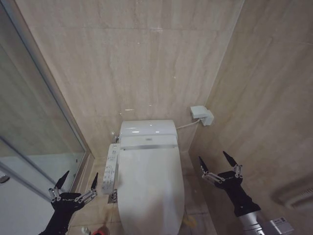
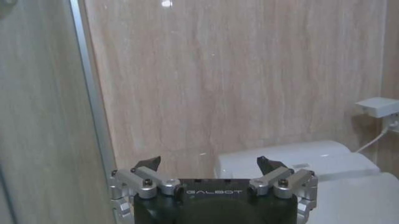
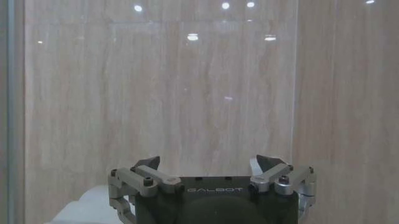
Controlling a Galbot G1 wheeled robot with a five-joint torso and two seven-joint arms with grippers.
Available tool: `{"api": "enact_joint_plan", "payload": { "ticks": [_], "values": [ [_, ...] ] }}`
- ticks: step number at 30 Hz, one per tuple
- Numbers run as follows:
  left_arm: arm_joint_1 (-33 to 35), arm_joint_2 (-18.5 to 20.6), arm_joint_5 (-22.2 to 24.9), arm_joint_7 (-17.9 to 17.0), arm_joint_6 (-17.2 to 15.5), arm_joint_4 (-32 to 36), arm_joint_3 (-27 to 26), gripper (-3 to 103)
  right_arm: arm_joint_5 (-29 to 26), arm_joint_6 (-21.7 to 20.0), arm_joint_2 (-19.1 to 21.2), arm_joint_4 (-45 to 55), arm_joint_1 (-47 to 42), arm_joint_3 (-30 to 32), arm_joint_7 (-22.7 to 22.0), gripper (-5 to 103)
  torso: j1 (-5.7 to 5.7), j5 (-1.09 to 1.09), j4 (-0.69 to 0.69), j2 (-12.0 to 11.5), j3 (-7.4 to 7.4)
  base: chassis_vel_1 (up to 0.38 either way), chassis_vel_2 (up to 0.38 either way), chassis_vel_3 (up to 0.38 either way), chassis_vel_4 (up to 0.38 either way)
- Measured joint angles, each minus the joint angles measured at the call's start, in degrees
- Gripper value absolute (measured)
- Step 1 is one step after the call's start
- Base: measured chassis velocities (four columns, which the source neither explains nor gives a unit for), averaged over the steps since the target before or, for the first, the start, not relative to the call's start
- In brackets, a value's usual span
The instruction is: Open the toilet lid, clean the toilet bowl with a toilet brush, close the toilet lid, and flush.
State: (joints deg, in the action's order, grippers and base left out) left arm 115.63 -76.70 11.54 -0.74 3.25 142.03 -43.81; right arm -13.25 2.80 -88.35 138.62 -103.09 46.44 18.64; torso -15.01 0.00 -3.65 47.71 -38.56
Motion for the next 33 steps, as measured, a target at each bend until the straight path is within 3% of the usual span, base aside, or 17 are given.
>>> {"api": "enact_joint_plan", "payload": {
  "ticks": [33],
  "values": [
    [0.0,0.0,0.0,0.0,0.0,0.0,0.0,100,0.0,0.0,0.0,0.0,0.0,0.0,0.0,100,-0.02,0.0,0.01,0.0,0.0,0.136,-0.13,-0.129,0.135]
  ]
}}
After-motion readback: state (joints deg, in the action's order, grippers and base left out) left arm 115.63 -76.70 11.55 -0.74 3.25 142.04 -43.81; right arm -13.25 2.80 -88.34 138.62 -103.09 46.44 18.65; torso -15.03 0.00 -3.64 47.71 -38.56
